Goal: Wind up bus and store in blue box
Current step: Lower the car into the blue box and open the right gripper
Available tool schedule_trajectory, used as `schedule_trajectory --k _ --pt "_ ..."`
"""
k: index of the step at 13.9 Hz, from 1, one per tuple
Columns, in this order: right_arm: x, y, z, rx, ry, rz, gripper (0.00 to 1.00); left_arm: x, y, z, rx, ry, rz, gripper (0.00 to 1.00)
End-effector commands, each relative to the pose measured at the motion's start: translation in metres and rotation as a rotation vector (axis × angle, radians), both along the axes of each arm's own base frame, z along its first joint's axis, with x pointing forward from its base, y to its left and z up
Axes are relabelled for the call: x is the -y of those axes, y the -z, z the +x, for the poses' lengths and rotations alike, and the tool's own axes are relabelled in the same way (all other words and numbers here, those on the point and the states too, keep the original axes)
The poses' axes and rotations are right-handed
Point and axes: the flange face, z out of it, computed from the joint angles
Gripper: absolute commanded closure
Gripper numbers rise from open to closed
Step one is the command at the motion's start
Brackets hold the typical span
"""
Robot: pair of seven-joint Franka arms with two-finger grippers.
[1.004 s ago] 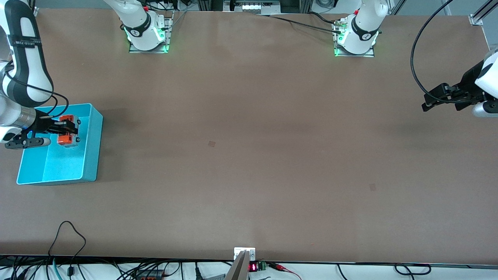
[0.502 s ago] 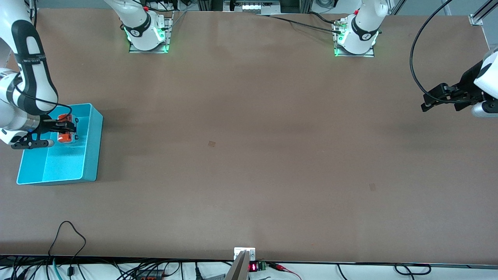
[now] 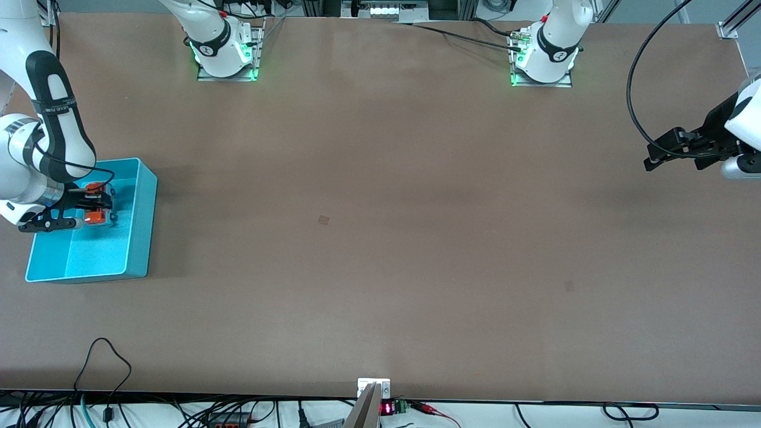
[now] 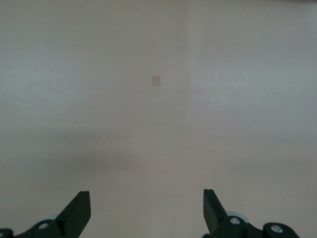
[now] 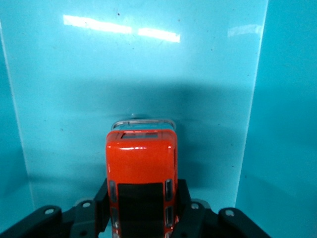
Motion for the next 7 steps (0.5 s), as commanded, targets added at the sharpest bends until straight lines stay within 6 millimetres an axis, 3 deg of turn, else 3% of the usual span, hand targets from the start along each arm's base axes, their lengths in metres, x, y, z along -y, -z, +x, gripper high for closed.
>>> schedule_trajectory --k 1,3,5,7 --pt "0.0049 0.0023 0.002 0.0 -0.018 -0.005 0.57 -0.0032 -0.0038 0.0002 0.013 0.015 0.016 0.0" --pt "0.0057 0.0054 0.0014 -0.004 -0.016 -0.004 0.37 -0.002 -0.0036 0.0 0.012 0.02 0.022 0.0" --pt "0.0127 0.0083 -0.0013 0.001 -0.003 -0.004 0.25 -0.002 -0.0035 -0.0001 0.01 0.018 0.022 0.0" --pt "0.0127 0.0073 -0.0017 -0.001 -0.01 -0.004 0.0 -0.001 -0.0022 -0.0022 -0.005 0.02 0.021 0.0"
